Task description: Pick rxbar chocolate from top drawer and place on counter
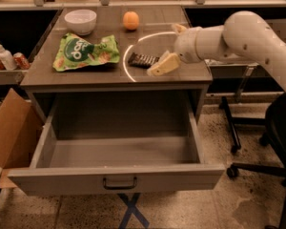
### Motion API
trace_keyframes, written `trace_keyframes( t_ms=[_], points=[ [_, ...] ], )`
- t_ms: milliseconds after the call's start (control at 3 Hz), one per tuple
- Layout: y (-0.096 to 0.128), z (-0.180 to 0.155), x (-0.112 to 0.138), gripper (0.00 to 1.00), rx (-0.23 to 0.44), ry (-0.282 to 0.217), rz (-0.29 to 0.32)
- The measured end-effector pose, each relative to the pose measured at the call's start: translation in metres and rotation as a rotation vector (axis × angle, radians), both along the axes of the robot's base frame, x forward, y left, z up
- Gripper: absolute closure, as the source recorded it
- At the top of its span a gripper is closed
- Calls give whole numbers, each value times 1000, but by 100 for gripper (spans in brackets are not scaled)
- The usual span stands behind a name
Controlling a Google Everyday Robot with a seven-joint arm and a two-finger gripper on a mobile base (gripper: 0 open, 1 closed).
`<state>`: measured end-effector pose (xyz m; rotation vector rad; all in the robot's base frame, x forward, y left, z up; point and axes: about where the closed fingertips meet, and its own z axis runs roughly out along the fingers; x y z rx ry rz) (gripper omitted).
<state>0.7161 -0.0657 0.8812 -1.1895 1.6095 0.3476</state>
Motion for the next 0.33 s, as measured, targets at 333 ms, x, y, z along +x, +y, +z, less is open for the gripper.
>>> trace_keyframes(
  t_ms=[333],
  points=[
    [-26,13,-33,0,-1,-22,-42]
  ],
)
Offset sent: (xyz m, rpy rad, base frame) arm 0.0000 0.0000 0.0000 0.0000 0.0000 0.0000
